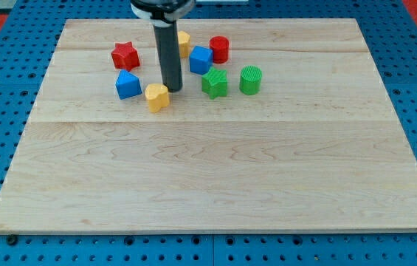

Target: Push the blue cube right to the red star

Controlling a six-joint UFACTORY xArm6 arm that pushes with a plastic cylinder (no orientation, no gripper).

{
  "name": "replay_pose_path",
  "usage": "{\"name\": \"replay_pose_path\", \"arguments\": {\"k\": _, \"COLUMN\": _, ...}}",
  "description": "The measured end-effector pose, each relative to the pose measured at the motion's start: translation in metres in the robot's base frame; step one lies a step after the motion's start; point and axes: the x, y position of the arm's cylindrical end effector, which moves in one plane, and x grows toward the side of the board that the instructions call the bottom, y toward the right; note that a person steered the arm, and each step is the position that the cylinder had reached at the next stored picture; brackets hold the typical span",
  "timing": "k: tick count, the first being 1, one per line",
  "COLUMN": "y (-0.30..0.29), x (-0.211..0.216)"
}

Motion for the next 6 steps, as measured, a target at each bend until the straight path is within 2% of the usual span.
{"name": "replay_pose_path", "arguments": {"k": 1, "y": 0.053, "x": -0.037}}
{"name": "replay_pose_path", "arguments": {"k": 2, "y": 0.130, "x": -0.048}}
{"name": "replay_pose_path", "arguments": {"k": 3, "y": 0.121, "x": -0.055}}
{"name": "replay_pose_path", "arguments": {"k": 4, "y": 0.088, "x": -0.086}}
{"name": "replay_pose_path", "arguments": {"k": 5, "y": 0.034, "x": -0.068}}
{"name": "replay_pose_path", "arguments": {"k": 6, "y": -0.022, "x": -0.091}}
